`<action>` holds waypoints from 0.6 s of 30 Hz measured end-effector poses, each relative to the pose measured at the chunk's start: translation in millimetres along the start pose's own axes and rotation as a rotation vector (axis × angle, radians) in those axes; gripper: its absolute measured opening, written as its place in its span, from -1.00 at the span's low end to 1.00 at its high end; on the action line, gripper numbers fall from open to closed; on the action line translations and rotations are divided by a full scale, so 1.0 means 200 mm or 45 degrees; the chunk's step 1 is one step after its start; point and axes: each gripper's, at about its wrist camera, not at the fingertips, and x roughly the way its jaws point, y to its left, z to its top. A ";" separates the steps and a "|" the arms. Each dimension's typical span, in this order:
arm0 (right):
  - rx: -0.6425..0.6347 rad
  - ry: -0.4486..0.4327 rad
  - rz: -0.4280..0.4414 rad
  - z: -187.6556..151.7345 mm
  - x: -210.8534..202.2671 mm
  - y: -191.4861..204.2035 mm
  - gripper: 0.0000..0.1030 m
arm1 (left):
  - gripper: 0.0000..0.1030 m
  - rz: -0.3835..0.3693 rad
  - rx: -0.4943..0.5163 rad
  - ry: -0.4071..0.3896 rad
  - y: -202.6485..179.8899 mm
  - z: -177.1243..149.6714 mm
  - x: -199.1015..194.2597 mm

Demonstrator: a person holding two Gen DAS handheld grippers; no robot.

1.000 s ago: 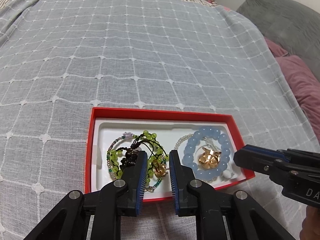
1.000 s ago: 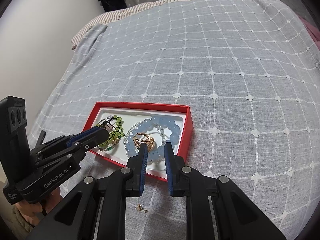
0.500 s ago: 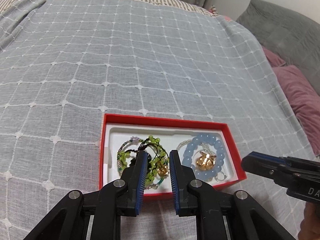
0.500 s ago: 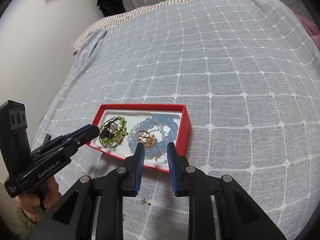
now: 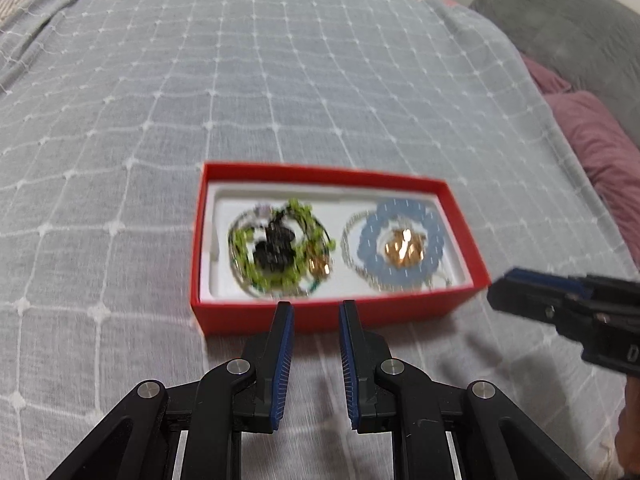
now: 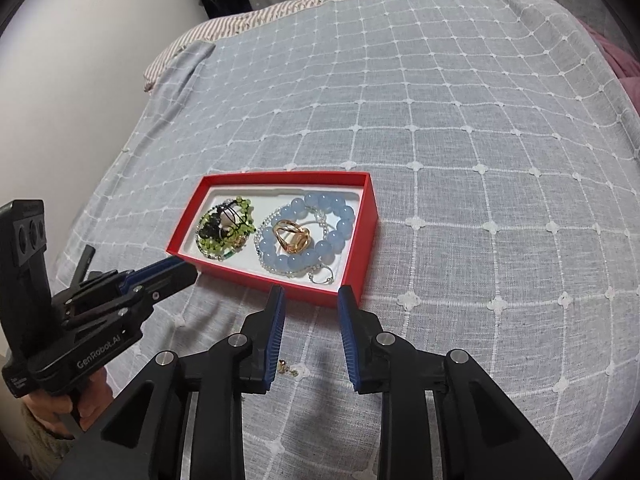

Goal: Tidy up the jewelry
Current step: 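Move both open tools to the last small gold earrings on the cover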

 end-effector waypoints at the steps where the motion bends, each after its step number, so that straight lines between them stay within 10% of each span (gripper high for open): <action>1: 0.002 0.003 -0.001 0.00 0.00 0.00 -0.44 | -0.66 0.000 0.011 0.011 -0.01 -0.01 0.00; 18: -0.064 0.099 -0.078 -0.05 0.05 0.04 -0.44 | -0.66 -0.043 0.146 0.208 -0.17 -0.26 0.00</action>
